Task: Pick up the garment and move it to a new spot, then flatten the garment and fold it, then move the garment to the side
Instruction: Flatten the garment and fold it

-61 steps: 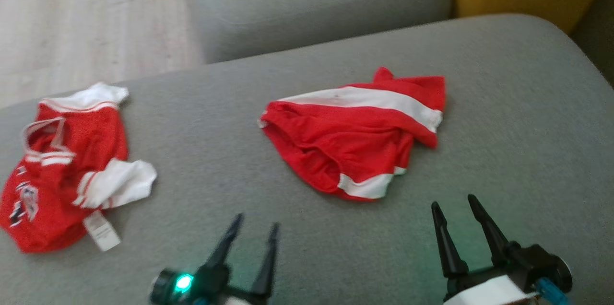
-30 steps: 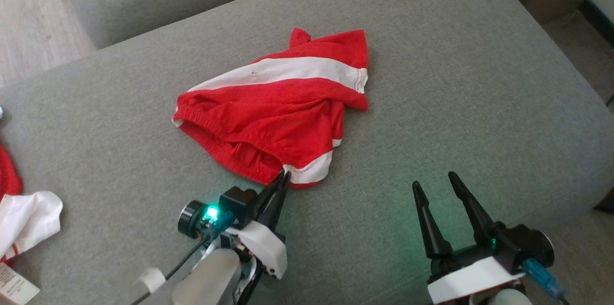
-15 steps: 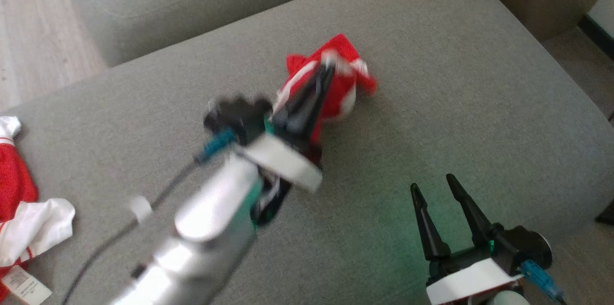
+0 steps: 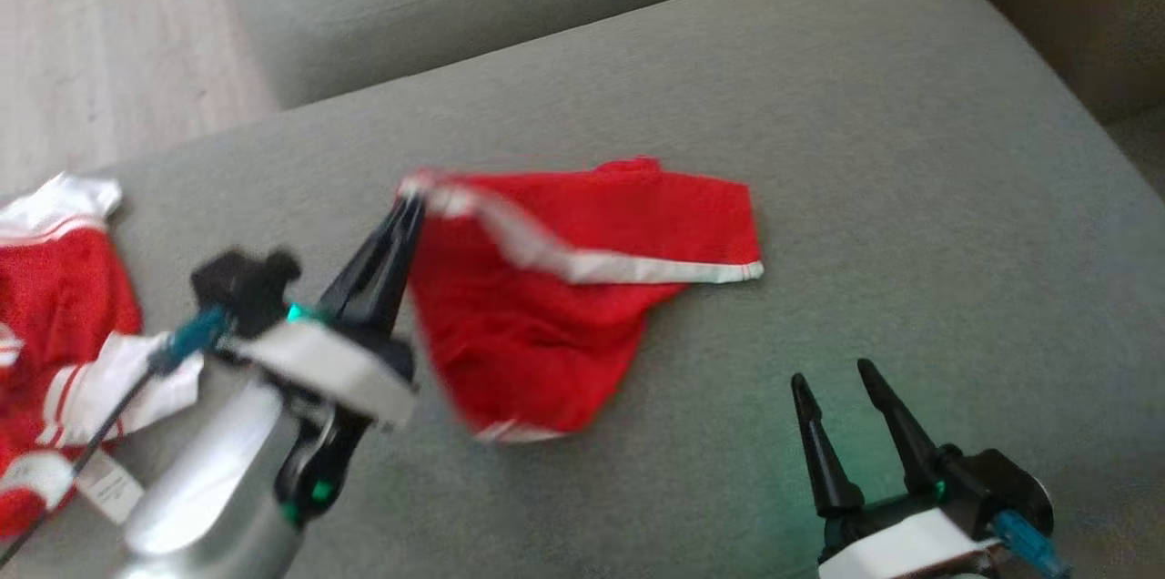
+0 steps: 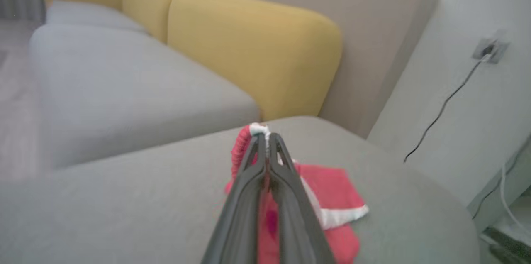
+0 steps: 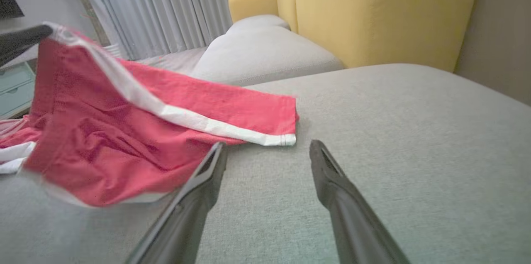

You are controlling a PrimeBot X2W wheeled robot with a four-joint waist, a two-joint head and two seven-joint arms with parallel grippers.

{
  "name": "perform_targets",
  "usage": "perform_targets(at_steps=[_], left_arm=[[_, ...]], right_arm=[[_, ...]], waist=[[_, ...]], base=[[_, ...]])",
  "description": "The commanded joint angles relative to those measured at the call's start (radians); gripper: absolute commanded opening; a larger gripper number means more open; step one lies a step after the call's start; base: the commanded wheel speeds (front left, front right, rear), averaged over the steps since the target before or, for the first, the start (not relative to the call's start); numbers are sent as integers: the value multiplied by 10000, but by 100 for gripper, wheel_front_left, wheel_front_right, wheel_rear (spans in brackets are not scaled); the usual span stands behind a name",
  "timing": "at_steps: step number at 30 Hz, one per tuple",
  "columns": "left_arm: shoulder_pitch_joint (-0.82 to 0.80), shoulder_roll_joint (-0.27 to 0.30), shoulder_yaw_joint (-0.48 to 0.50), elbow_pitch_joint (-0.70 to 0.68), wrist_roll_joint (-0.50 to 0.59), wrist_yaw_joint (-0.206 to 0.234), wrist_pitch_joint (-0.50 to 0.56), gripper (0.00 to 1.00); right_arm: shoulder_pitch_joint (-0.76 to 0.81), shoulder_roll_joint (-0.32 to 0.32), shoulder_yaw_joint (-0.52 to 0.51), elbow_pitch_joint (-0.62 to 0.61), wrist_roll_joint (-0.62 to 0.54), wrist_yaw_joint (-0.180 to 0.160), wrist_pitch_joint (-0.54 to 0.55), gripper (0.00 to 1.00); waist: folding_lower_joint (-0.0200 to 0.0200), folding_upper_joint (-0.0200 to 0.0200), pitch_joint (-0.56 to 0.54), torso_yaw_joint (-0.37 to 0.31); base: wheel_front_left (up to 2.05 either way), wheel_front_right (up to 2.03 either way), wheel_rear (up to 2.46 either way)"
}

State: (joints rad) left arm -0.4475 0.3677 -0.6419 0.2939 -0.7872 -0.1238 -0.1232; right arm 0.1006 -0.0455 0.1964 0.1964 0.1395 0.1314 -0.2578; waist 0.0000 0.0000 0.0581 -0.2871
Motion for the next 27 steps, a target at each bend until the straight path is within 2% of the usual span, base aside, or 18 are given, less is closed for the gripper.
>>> perform_targets(at_steps=[1, 5, 9, 22, 27], left_arm=[[-579, 349, 520, -305, -47, 0, -47, 0], [-306, 793, 639, -181, 75, 113, -191, 0], [-466, 971, 695, -190, 184, 132, -256, 0], [-1197, 1075, 550, -348, 399, 93, -149, 0], [-1378, 1067, 452, -326, 470, 77, -145, 0]], right_arm=[[-337, -47, 251, -205, 18, -7, -40, 100], [-734, -47, -15, 495, -323, -7, -40, 100], [-1509, -47, -175, 1214, -562, -7, -40, 100], [-4582, -47, -77, 3836, 123, -7, -40, 100], [-5271, -47, 279, 4595, 858, -7, -40, 100]], waist=[[0, 0, 197, 286], [0, 0, 602, 823], [0, 0, 1002, 1193], [0, 0, 2014, 1785], [0, 0, 2224, 1940]], base=[[0, 0, 0], [0, 0, 0], [0, 0, 0], [0, 0, 0], [0, 0, 0]])
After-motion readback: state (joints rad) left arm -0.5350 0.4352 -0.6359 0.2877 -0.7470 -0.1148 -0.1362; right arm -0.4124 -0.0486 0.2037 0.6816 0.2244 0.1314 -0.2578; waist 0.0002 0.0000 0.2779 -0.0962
